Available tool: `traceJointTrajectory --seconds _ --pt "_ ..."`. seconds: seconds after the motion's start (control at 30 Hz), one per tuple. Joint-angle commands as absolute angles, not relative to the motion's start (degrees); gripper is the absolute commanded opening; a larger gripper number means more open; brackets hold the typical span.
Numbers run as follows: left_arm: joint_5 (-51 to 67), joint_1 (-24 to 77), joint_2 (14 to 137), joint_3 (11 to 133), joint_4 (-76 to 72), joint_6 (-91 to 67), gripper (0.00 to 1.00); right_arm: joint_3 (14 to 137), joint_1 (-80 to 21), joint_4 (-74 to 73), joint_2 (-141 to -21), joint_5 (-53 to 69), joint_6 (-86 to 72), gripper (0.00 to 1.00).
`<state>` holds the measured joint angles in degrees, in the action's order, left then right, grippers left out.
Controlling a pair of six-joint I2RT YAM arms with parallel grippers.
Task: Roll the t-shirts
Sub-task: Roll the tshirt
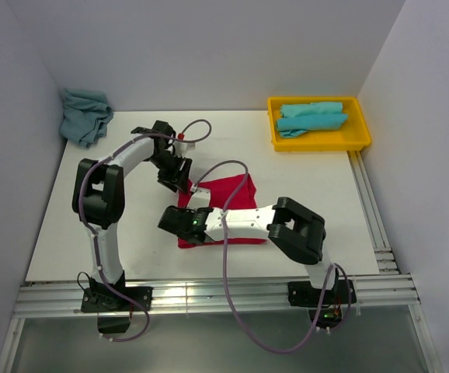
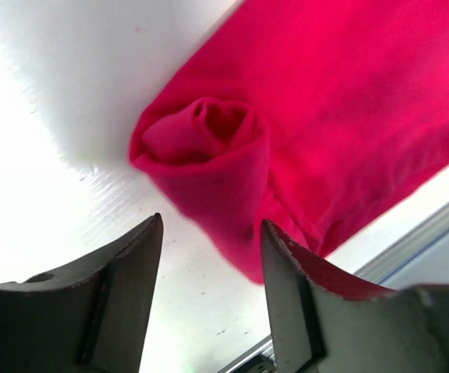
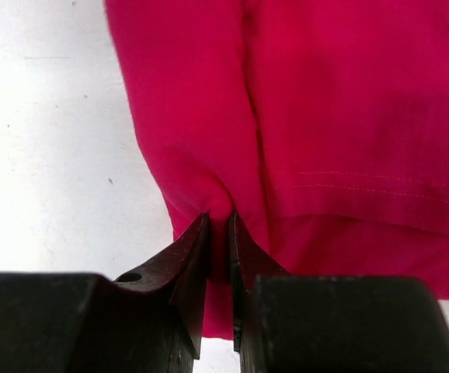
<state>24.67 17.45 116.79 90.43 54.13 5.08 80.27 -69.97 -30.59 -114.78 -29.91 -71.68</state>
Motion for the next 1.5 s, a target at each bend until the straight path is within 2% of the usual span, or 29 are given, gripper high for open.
traceJointTrajectory --seconds 0.0,0.2,0.47,0.8,1.13,1.2,1.3,1.33,1.4,1.43,1.47 --pt "31.81 14.95 111.28 93.08 55.28 8.26 0.59 72.10 -68.47 -25.68 -111.36 -26.20 -73.04 0.17" --pt "40.42 11.17 109.43 90.53 55.02 10.19 0.59 61.64 -66.01 -15.83 -107.32 -22.33 -75.41 0.16" --pt "50.18 9.58 108.89 80.09 49.66 14.23 0.59 53.80 -64.07 -9.15 -105.73 -18.55 -78.31 0.15" --pt "51.94 9.58 111.88 71.72 36.66 11.79 0.60 45.00 -62.14 3.16 -105.82 -12.66 -80.50 0.15" --pt "49.04 11.07 114.52 69.79 26.64 2.64 0.55 38.50 -61.08 13.79 -106.61 -9.06 -83.14 0.13" --pt "46.86 12.12 114.78 69.96 25.93 0.45 0.52 37.79 -60.91 14.94 -106.96 -8.79 -83.58 0.13" --pt "40.82 14.14 114.61 71.36 28.03 -1.93 0.39 39.19 -61.00 9.27 -106.79 -10.36 -83.41 0.19" --pt "38.87 14.59 114.35 72.06 28.73 -2.02 0.26 41.29 -61.17 6.71 -106.53 -12.37 -82.97 0.21" --pt "34.74 15.20 114.08 73.21 31.88 -2.29 0.19 43.93 -62.22 0.73 -105.12 -15.10 -82.01 0.27" --pt "32.19 15.73 114.17 74.69 33.21 -2.02 0.10 46.90 -62.66 -5.56 -104.68 -16.51 -81.57 0.34" --pt "31.39 15.91 114.60 75.40 34.61 -1.50 0.06 48.67 -63.28 -8.84 -103.81 -19.57 -81.13 0.38"
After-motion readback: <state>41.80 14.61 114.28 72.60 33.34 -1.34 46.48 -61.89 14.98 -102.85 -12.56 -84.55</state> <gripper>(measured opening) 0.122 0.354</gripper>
